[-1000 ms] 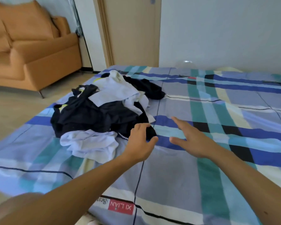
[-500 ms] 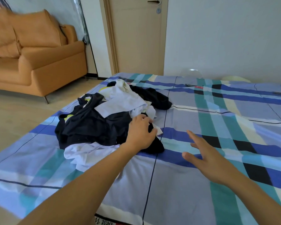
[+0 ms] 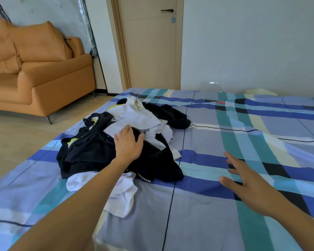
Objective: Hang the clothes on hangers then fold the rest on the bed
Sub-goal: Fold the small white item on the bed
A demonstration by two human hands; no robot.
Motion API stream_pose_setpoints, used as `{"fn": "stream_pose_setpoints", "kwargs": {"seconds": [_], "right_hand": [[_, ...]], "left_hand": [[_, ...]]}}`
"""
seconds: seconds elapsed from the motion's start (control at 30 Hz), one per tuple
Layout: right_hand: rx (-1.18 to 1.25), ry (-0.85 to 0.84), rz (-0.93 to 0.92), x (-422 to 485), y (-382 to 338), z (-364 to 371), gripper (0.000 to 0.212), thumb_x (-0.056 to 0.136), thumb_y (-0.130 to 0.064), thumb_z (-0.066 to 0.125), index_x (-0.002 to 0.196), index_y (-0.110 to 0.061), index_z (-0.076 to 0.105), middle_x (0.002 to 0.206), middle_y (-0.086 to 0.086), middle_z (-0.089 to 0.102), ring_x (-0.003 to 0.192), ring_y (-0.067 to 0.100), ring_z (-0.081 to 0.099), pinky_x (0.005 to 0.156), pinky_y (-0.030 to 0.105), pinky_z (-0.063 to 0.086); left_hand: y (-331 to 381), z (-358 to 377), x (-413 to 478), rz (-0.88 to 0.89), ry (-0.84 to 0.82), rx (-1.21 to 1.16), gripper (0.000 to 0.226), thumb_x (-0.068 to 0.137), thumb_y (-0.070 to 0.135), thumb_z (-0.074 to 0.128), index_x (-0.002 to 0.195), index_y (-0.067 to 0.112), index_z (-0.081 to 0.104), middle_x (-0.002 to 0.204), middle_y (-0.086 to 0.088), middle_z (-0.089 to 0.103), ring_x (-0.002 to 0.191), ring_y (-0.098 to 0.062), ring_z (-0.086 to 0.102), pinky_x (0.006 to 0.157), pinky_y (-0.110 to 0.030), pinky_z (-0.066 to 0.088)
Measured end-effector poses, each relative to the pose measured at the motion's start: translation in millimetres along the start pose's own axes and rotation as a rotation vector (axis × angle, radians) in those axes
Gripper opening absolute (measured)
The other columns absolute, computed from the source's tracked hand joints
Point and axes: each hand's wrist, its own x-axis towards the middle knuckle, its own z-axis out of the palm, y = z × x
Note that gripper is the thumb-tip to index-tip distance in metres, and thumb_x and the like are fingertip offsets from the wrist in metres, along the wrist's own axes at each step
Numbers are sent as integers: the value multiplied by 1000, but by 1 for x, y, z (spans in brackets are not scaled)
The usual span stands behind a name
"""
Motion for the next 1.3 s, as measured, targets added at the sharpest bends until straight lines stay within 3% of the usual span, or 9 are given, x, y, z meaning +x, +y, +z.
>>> {"fn": "stream_pose_setpoints", "kwargs": {"seconds": [0.17, 0.37, 0.43, 0.53, 0.73, 0.87, 1.1, 1.17, 1.3], "right_hand": [[0, 29, -8, 5, -15, 5, 89, 81, -63, 57, 155, -49, 9, 157, -17, 33, 130, 0, 47, 108, 33, 44], [178, 95, -139, 22, -27, 27, 78, 93, -14, 72, 153, -44, 32, 117, -12, 64, 82, 6, 73, 70, 21, 57], [359, 172, -227, 18, -43, 28, 39, 83, -10, 68, 115, -31, 75, 88, -1, 74, 71, 13, 72, 60, 22, 57], [521, 191, -282, 14, -56, 25, 17, 74, -22, 64, 72, -29, 80, 70, -6, 69, 70, 10, 64, 66, 17, 53], [543, -54, -114, -16, -41, -3, 37, 77, -45, 84, 110, -28, 77, 115, -7, 75, 114, 6, 66, 111, 39, 44], [495, -328, -276, -47, -48, -28, 48, 78, -62, 75, 108, -26, 76, 121, -2, 71, 115, 20, 65, 100, 39, 47], [86, -594, -127, -58, -12, -17, 36, 99, -41, 60, 126, -18, 68, 125, 5, 68, 116, 26, 63, 105, 48, 47], [-94, -546, -6, -58, 8, -22, 40, 87, -59, 67, 118, -33, 69, 114, -3, 71, 105, 14, 68, 100, 47, 52], [-131, -803, -48, -60, -9, -41, 27, 98, -15, 64, 123, -25, 71, 120, -6, 72, 110, 9, 67, 101, 34, 52]], "left_hand": [[68, -42, -50, 194, -247, -680, 40, 105, 31, 49, 143, 19, 51, 145, 19, 42, 131, 11, 35, 112, -15, 26], [123, -68, -126, 491, -686, -950, 40, 106, 15, 39, 141, 1, 54, 152, 0, 48, 141, -1, 39, 114, -14, 29], [126, -77, -138, 561, -774, -1020, 40, 107, 7, 34, 141, -7, 49, 154, -10, 46, 143, -8, 40, 112, -15, 31], [125, -85, -141, 603, -807, -1095, 39, 106, 4, 33, 137, -12, 52, 149, -17, 49, 141, -18, 44, 112, -22, 35], [108, -69, -125, 108, -406, -953, 15, 94, 30, 60, 98, 20, 71, 99, -2, 71, 93, -25, 65, 84, -30, 50], [88, -51, -110, -612, -713, -1122, 24, 95, 44, 63, 105, 22, 61, 108, -10, 69, 101, -30, 68, 95, -44, 55], [101, -14, -113, -494, -914, -1186, 15, 93, -5, 59, 96, 10, 62, 87, -8, 60, 57, -10, 50, 60, -24, 40], [109, -4, -116, -445, -910, -1045, 19, 93, 5, 61, 111, 6, 66, 87, -4, 62, 65, -13, 52, 62, -24, 41], [112, 28, -128, -437, -805, -769, 44, 90, 28, 69, 128, 9, 55, 111, -6, 63, 83, -19, 62, 60, -26, 51]]}}
